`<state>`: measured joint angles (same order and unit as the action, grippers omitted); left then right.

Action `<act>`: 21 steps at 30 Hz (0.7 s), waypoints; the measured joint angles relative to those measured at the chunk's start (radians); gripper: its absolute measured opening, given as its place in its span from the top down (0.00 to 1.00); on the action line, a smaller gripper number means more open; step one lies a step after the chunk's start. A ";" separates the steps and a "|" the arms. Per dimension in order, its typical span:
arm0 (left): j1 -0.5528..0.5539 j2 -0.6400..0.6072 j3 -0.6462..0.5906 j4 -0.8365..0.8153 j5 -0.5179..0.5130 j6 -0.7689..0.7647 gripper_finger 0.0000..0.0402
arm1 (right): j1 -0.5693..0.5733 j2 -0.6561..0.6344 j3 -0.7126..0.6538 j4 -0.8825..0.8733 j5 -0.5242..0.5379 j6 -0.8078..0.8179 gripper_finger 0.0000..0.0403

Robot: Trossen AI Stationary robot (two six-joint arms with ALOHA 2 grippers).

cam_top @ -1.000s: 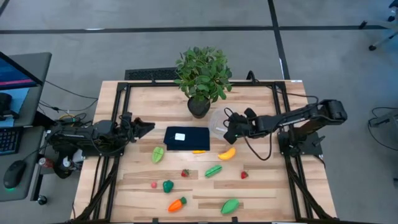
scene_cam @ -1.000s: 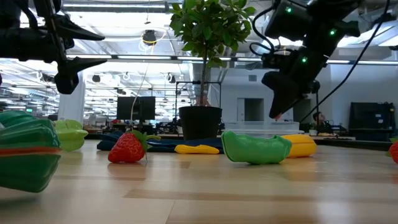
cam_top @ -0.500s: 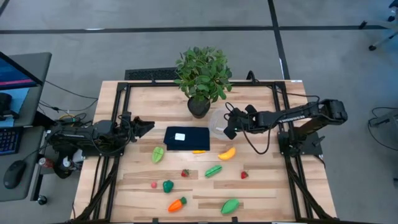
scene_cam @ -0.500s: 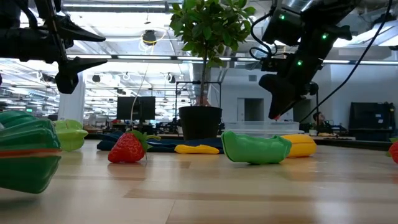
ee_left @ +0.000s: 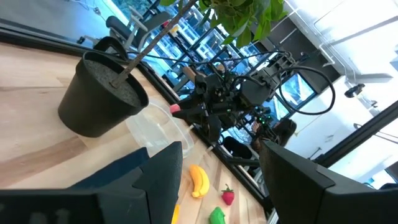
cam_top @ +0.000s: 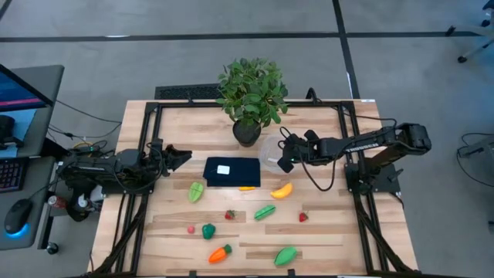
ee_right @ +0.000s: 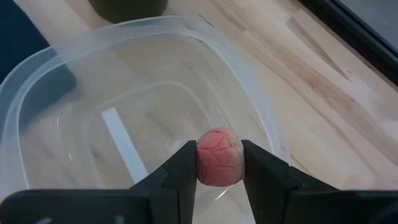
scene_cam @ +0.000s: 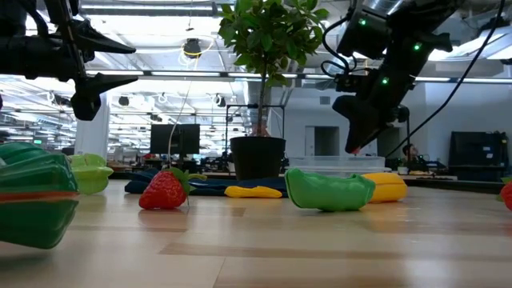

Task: Pick and placing Produce into tupperware
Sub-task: Put the pink peach into the transparent container, then put the green star fruit into the transparent container

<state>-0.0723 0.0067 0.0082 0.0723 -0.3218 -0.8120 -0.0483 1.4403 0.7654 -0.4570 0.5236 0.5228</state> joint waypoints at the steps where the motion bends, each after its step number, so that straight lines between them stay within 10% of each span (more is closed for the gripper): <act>1: 0.000 0.000 0.000 0.000 0.000 0.000 0.49 | 0.000 0.000 0.000 0.003 0.000 0.000 0.71; 21: 0.000 0.000 0.000 0.000 0.009 -0.002 0.49 | 0.065 -0.089 0.000 0.008 -0.069 -0.019 0.50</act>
<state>-0.0723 0.0067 0.0085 0.0727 -0.3126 -0.8142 0.0170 1.3516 0.7654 -0.4493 0.4544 0.5038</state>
